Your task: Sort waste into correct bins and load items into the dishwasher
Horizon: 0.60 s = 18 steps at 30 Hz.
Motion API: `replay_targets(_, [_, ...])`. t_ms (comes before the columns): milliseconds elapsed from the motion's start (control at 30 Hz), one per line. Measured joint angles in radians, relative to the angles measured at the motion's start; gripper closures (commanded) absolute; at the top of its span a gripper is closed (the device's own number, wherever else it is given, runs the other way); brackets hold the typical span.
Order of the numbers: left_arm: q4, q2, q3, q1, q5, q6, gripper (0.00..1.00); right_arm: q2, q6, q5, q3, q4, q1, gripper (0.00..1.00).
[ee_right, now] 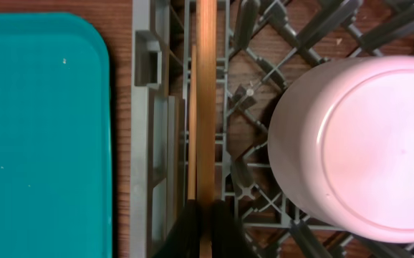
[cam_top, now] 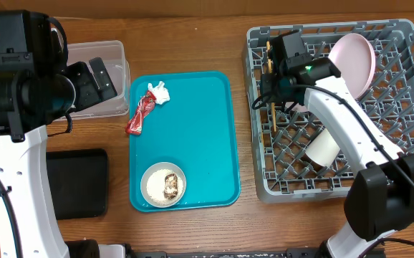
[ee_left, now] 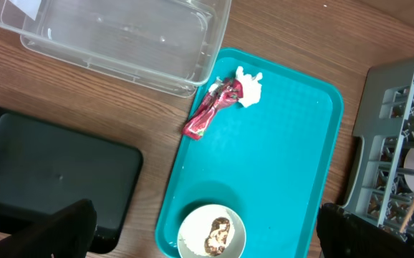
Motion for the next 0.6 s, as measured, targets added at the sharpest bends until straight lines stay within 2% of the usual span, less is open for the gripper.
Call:
replay_targets(167, [0.000,0.000,0.000,0.000,0.000,0.000,0.00,0.006,-0.003,-0.003,-0.034,0.060,0.017,0.94])
replay_targets(200, [0.000,0.000,0.000,0.000,0.000,0.000,0.00,0.009,-0.004,-0.004,-0.034,0.072,0.021,0.86])
replay_targets(233, [0.000,0.000,0.000,0.000,0.000,0.000,0.00,0.010,-0.008,-0.005,-0.034,0.079,0.023,0.61])
replay_targets(267, [0.000,0.000,0.000,0.000,0.000,0.000,0.00,0.012,-0.010,-0.006,-0.034,0.084,0.024,0.50])
replay_targets(333, [0.000,0.000,0.000,0.000,0.000,0.000,0.00,0.015,-0.011,-0.006,-0.034,0.088,0.025,0.44])
replay_targets(600, [0.000,0.000,0.000,0.000,0.000,0.000,0.00,0.018,-0.015,0.001,-0.022,0.041,0.027,0.43])
